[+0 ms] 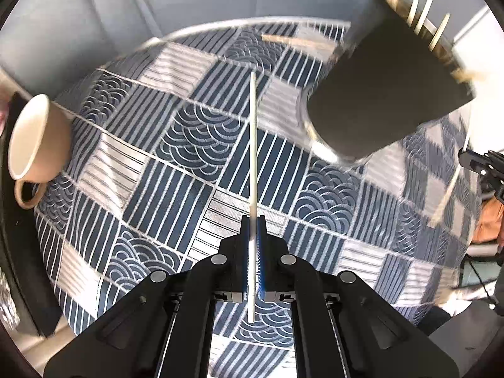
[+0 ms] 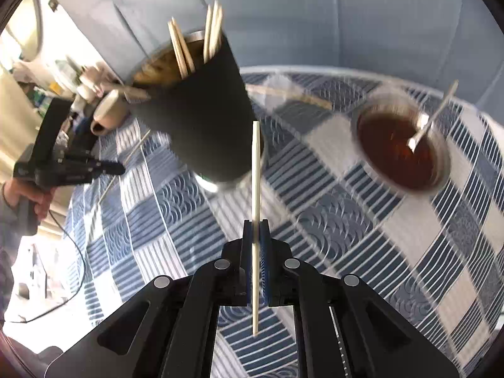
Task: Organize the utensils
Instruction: 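Lift both held chopsticks up over the black holder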
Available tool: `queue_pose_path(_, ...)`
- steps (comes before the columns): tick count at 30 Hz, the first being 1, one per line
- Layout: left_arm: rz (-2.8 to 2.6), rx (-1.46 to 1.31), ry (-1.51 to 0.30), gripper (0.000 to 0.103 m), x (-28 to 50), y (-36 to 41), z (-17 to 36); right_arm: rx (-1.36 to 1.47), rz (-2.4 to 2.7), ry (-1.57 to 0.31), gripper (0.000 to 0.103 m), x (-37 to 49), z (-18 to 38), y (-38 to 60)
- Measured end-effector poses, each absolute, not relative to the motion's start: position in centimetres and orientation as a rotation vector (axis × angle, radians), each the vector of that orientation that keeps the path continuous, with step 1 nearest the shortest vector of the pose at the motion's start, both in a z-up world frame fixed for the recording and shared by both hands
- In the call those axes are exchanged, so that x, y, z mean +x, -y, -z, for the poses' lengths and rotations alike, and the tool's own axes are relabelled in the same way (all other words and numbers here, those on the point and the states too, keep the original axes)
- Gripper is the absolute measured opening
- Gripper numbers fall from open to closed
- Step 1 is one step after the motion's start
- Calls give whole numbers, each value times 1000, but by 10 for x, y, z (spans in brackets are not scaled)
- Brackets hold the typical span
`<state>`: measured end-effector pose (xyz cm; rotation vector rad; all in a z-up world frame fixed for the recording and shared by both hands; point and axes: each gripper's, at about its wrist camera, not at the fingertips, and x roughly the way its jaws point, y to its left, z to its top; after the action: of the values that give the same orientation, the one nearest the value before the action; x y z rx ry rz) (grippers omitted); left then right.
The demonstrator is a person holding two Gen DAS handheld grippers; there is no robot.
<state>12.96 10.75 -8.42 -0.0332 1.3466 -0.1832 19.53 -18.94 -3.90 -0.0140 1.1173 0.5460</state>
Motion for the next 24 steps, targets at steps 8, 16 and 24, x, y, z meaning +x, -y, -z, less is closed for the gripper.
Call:
queue_pose_path(8,164,-105,-1172,5,150,-83,16,-21,-626,-952,5,210,-24,187)
queue_pose_path(16,214,-251,-956,5,170,-65,-48,-68,-689,-832,5,213,-74,179)
queue_pose_path(24,240,-334,-820,5,196,-46,-85,-119,-731,-735,5,219,-121,166)
